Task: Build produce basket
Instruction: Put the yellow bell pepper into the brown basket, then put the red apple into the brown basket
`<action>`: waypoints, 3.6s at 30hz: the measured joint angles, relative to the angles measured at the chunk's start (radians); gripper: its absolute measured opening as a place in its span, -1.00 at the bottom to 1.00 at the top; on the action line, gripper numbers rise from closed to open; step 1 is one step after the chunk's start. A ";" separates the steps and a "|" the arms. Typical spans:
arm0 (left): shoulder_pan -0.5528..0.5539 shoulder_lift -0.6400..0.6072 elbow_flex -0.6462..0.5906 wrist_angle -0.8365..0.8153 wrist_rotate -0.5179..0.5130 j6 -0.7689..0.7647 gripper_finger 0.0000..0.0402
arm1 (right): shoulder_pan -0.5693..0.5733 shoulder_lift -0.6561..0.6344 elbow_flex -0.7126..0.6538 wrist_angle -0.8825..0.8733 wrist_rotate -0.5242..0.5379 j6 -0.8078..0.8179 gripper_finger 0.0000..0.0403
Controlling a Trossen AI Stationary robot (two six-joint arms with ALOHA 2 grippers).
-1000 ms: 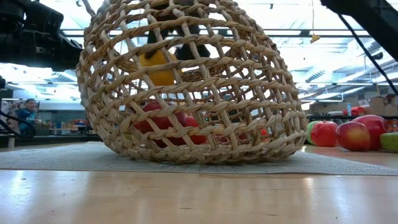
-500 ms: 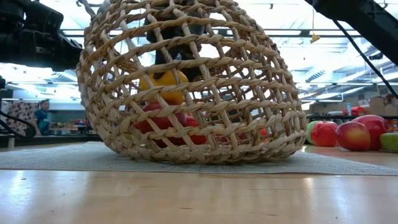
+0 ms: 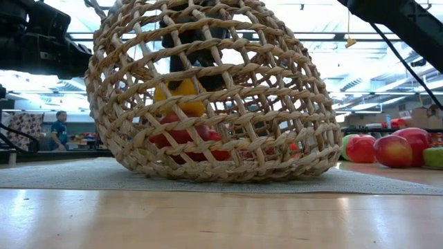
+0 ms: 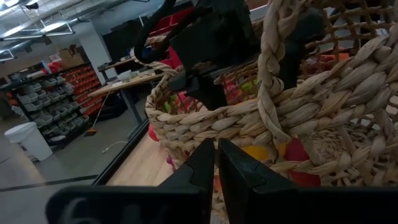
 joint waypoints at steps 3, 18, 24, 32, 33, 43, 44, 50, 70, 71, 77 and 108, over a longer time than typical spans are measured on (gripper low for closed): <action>0.000 0.000 0.000 0.000 0.000 0.000 -0.85 | -0.002 -0.008 0.000 -0.002 -0.006 -0.003 0.93; 0.000 0.000 0.000 -0.001 0.001 0.000 -0.86 | 0.007 -0.153 0.098 -0.045 0.171 -0.012 0.96; 0.000 0.000 0.000 0.000 0.000 0.000 -0.85 | 0.048 -0.272 0.098 -0.120 0.339 -0.023 0.94; 0.000 0.000 0.000 0.000 0.000 0.000 -0.83 | 0.117 -0.378 0.098 -0.384 0.516 0.128 0.94; 0.000 0.000 0.000 0.000 0.000 0.000 -0.83 | 0.129 -0.384 0.098 -0.430 0.539 0.158 0.94; 0.000 0.000 0.000 0.000 0.000 0.000 -0.85 | 0.235 -0.488 -0.135 -0.436 0.637 0.296 0.94; 0.000 0.000 0.000 0.001 0.000 0.000 -0.85 | 0.238 -0.502 -0.169 -0.439 0.635 0.311 0.94; 0.000 0.000 0.000 0.000 0.000 0.000 -0.82 | 0.239 -0.622 -0.441 -0.443 0.605 0.412 0.94; 0.000 0.000 0.000 0.000 0.000 0.000 -0.82 | 0.189 -0.965 -1.136 -0.342 0.548 0.635 0.95; 0.000 0.000 0.000 0.000 0.000 0.000 -0.82 | 0.179 -0.973 -1.164 -0.320 0.534 0.634 0.95; 0.000 0.000 0.000 0.000 0.000 0.000 -0.85 | 0.132 -0.988 -1.288 -0.259 0.467 0.643 0.95; 0.000 0.000 0.000 0.000 0.000 0.000 -0.84 | 0.069 -1.132 -1.433 0.065 0.505 0.429 0.95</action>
